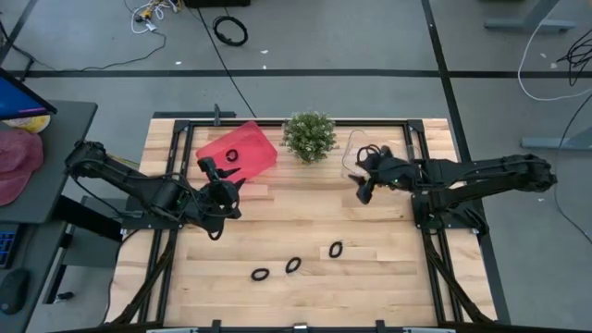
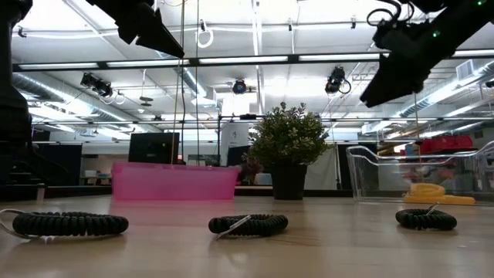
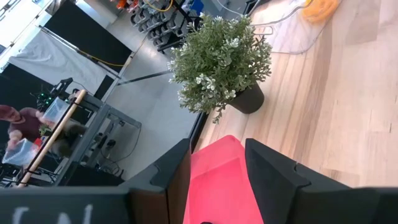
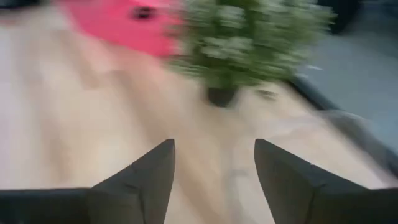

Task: Sort spring keychains
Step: Put the right black spring keychain into the red bin

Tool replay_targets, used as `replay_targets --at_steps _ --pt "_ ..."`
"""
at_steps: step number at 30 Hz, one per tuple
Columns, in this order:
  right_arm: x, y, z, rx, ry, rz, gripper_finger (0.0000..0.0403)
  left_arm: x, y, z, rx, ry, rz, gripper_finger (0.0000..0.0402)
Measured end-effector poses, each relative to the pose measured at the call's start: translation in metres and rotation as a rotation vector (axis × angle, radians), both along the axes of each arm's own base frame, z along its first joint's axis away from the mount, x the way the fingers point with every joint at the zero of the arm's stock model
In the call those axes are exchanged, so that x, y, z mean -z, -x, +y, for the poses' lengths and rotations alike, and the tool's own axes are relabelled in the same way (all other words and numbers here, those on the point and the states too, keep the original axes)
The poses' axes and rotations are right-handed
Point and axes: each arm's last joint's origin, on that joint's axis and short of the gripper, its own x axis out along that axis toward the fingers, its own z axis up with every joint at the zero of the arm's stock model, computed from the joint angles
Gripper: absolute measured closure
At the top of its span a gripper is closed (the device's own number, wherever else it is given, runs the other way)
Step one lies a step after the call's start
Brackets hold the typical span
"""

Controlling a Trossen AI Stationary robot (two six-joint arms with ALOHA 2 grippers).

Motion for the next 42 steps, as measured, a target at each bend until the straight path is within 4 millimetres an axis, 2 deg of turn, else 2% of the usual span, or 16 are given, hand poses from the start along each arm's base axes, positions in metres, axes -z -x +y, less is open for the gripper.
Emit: replay_targets --at_steps 4,9,16,22,33,42 --pt "-0.005 -0.006 0.008 -0.162 -0.047 -0.062 0.0185 0.0 0.0 0.0 0.002 -0.003 0.003 0.0246" --pt "-0.004 -0.01 0.026 -0.315 -0.021 -0.05 0.0198 0.0 0.0 0.0 0.002 -0.004 0.004 0.0246" --pt "-0.01 -0.023 0.05 -0.442 0.013 -0.027 0.0207 0.0 0.0 0.0 0.002 -0.005 0.006 0.0246" --pt "-0.011 -0.043 0.067 -0.491 0.008 0.045 0.0207 0.0 0.0 0.0 0.003 -0.006 0.007 0.0246" --pt "0.055 -0.067 0.111 -0.576 -0.08 0.324 0.0207 0.0 0.0 0.0 0.003 -0.005 0.007 0.0246" --pt "0.102 -0.076 0.124 -0.562 -0.093 0.483 0.0207 0.0 0.0 0.0 0.003 -0.005 0.007 0.0246"
